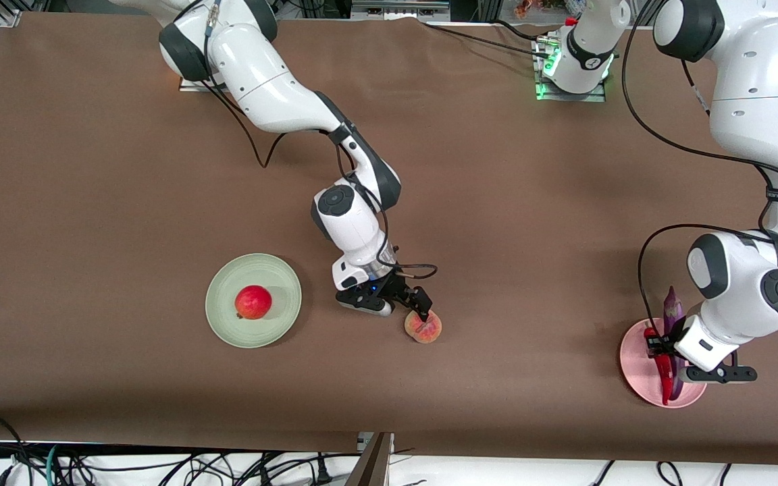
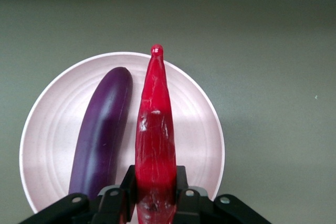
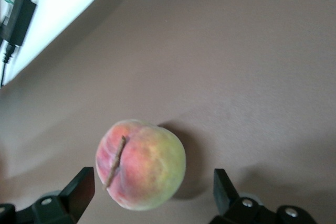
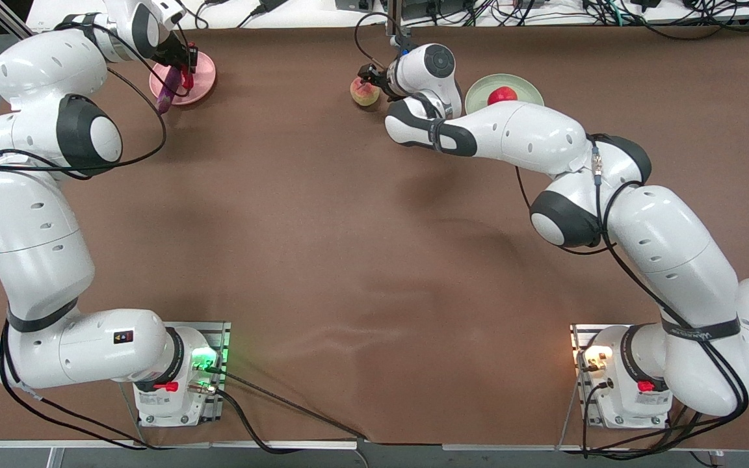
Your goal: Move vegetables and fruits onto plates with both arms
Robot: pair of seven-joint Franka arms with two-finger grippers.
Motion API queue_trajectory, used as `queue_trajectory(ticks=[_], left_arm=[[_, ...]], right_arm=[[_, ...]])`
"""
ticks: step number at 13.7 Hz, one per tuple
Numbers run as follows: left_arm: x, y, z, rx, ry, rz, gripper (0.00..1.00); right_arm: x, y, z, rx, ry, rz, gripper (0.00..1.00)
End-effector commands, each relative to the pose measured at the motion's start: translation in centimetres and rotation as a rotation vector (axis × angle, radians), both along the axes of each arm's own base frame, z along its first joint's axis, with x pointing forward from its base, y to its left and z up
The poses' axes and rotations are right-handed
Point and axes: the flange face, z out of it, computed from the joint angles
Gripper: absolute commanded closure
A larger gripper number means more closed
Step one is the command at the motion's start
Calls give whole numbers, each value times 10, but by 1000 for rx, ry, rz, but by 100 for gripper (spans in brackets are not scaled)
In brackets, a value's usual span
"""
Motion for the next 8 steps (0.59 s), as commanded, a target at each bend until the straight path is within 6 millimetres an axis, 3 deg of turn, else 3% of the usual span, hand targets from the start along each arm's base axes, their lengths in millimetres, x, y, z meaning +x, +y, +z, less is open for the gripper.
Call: queue_trajectory(ticks=[1, 4, 6, 8], left_arm=[[7, 12, -4, -32, -45, 12, 21], [7, 13, -2, -41, -47, 21, 5], [7, 14, 3, -63, -43, 36, 0], [4, 14, 19, -84, -11, 45, 0]], right_arm=[[0, 2, -24, 26, -40, -5, 0], [-2, 4, -25, 28, -38, -3, 5], [-4, 6, -25, 37, -31, -5, 33], [-4, 7, -24, 39, -30, -5, 72]])
